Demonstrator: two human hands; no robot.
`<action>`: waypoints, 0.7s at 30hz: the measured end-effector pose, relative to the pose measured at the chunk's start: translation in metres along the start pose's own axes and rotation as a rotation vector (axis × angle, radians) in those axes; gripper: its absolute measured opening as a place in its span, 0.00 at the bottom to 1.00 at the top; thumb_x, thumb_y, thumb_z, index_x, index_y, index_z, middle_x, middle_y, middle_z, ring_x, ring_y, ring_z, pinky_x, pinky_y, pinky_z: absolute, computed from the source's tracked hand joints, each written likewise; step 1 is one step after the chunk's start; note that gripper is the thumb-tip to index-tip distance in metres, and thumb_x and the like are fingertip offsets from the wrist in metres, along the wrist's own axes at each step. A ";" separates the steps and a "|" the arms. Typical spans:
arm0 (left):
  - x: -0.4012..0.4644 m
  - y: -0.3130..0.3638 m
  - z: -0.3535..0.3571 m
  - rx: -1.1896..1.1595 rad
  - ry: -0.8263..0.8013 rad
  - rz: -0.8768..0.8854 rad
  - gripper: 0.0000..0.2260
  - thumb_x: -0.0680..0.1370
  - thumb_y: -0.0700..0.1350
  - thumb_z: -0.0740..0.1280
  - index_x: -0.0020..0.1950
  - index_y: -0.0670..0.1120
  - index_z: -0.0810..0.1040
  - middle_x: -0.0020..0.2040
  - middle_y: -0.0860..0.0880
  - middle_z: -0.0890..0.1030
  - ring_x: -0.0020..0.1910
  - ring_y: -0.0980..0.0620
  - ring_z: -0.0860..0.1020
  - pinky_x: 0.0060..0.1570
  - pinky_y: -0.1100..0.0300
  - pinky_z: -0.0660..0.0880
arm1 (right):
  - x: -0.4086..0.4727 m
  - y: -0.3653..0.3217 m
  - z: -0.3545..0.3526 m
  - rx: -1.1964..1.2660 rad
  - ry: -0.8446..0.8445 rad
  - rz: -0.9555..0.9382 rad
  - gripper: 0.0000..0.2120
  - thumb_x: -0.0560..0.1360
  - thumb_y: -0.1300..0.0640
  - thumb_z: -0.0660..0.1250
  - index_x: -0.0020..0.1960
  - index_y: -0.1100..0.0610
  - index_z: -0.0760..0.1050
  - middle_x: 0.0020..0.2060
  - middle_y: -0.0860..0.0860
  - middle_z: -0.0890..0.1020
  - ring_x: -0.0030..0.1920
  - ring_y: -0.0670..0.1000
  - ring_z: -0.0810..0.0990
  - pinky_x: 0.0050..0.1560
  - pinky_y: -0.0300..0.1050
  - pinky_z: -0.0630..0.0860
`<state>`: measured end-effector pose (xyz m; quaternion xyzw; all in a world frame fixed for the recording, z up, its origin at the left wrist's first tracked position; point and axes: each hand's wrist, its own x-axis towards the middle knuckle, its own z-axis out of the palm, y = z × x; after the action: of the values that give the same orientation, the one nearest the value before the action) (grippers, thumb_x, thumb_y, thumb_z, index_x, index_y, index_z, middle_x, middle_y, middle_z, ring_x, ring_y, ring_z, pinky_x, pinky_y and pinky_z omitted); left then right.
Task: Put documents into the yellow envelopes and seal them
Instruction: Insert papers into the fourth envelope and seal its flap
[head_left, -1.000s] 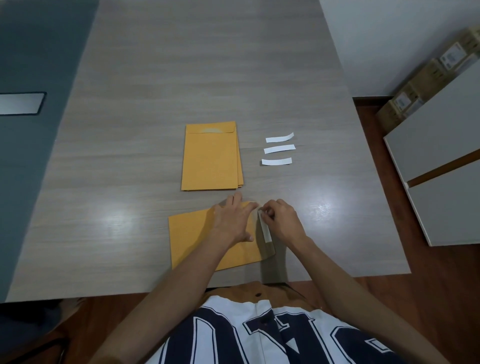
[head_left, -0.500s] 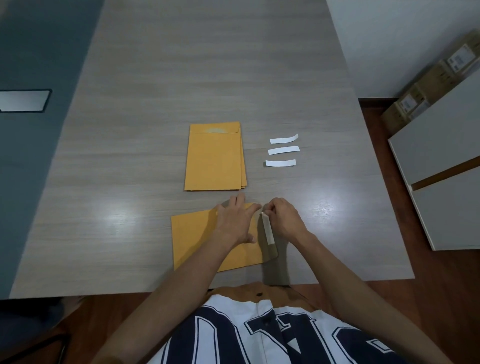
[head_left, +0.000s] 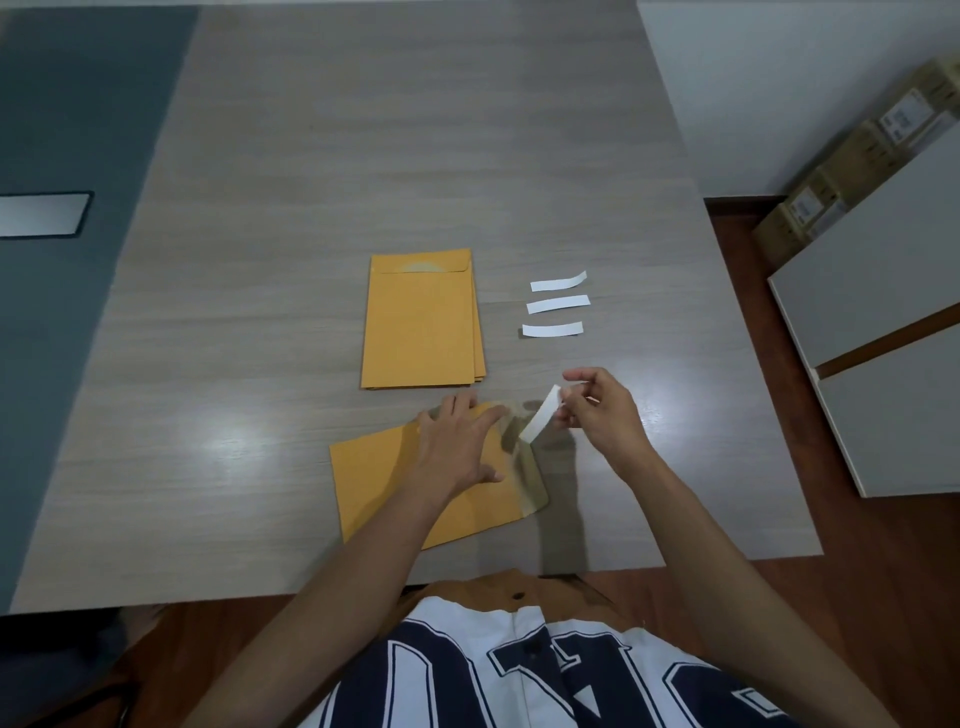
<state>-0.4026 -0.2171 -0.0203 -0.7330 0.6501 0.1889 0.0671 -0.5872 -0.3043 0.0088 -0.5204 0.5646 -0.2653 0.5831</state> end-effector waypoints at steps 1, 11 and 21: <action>0.000 -0.002 0.000 -0.016 0.013 -0.007 0.39 0.66 0.65 0.73 0.73 0.61 0.61 0.70 0.49 0.62 0.69 0.47 0.61 0.60 0.45 0.67 | 0.003 -0.003 -0.002 0.049 0.003 0.019 0.08 0.78 0.65 0.65 0.56 0.60 0.76 0.39 0.54 0.77 0.37 0.51 0.81 0.40 0.43 0.81; 0.010 -0.011 -0.001 -0.089 0.080 -0.021 0.36 0.66 0.64 0.74 0.71 0.57 0.68 0.66 0.48 0.65 0.64 0.48 0.65 0.60 0.53 0.66 | 0.057 -0.038 0.007 0.247 0.051 0.162 0.05 0.76 0.71 0.64 0.47 0.63 0.75 0.37 0.56 0.76 0.30 0.51 0.78 0.42 0.49 0.82; 0.021 -0.014 0.000 -0.125 0.106 -0.037 0.36 0.62 0.66 0.74 0.68 0.57 0.72 0.64 0.51 0.67 0.63 0.50 0.66 0.58 0.54 0.64 | 0.165 -0.082 -0.001 0.064 0.135 0.134 0.07 0.73 0.69 0.68 0.42 0.59 0.76 0.38 0.56 0.78 0.28 0.50 0.76 0.34 0.45 0.80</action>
<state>-0.3872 -0.2345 -0.0295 -0.7564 0.6261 0.1889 -0.0098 -0.5288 -0.4787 0.0204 -0.4436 0.6275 -0.2783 0.5763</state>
